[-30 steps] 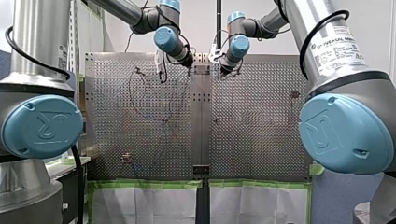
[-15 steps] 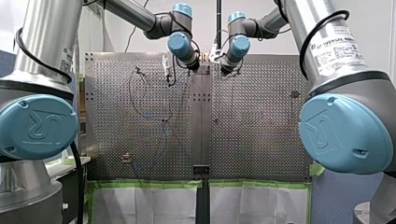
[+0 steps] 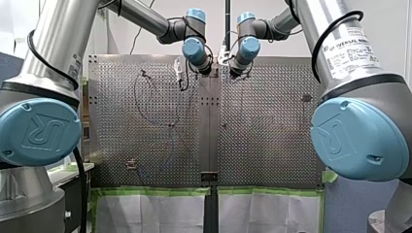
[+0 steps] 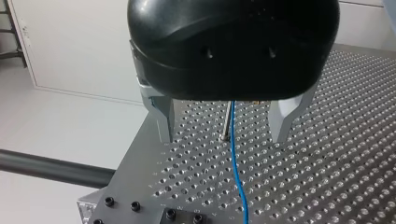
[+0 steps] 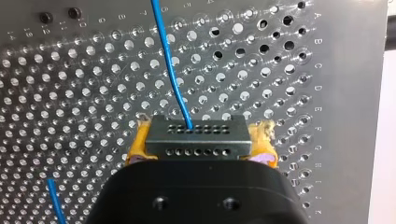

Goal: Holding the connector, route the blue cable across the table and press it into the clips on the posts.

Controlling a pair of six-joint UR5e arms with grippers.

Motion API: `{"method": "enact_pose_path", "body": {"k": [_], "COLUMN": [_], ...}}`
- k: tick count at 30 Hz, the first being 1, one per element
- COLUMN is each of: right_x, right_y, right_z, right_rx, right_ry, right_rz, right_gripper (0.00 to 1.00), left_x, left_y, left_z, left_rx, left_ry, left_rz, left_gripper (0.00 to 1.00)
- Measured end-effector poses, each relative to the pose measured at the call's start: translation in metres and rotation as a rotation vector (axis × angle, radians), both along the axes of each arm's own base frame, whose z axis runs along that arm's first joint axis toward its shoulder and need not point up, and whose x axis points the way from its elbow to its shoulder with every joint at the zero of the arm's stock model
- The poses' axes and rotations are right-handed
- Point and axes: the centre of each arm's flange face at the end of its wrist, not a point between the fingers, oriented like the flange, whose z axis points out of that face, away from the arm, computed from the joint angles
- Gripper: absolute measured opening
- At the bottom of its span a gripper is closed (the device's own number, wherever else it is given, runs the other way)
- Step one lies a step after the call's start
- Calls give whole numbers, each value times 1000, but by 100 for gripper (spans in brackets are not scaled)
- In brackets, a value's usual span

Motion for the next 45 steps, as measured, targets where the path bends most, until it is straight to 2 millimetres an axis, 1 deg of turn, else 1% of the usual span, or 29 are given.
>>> {"method": "enact_pose_path", "body": {"k": [4, 10, 19, 31, 32, 33, 35, 36, 38, 39, 40, 41, 45], "right_x": [0, 0, 0, 0, 0, 0, 0, 0, 0, 0, 0, 0, 0], "right_y": [0, 0, 0, 0, 0, 0, 0, 0, 0, 0, 0, 0, 0], "right_z": [0, 0, 0, 0, 0, 0, 0, 0, 0, 0, 0, 0, 0], "right_rx": [0, 0, 0, 1, 1, 1, 1, 1, 1, 1, 1, 1, 2], "right_ry": [0, 0, 0, 0, 0, 0, 0, 0, 0, 0, 0, 0, 1], "right_rz": [0, 0, 1, 2, 1, 1, 1, 1, 1, 1, 1, 1, 1], "right_gripper": [0, 0, 0, 0, 0, 0, 0, 0, 0, 0, 0, 0, 0], "left_x": [14, 27, 51, 87, 90, 92, 95, 95, 95, 95, 95, 94, 92], "left_y": [-4, -4, -18, -31, -32, -32, -33, -34, -35, -35, -36, -36, -36], "left_z": [-2, -7, -18, -40, -42, -42, -42, -42, -42, -42, -42, -42, -42], "left_rx": [-10, -10, -15, 3, 3, 2, 2, 2, 2, 2, 2, 3, 1], "left_ry": [-10, -7, -6, 25, 24, 22, 19, 19, 18, 18, 18, 18, 29], "left_rz": [5, 3, -2, 20, 25, 32, 42, 45, 48, 48, 48, 48, 48], "left_gripper": [100, 100, 100, 100, 95, 95, 51, 51, 22, 22, 4, 0, 0]}}
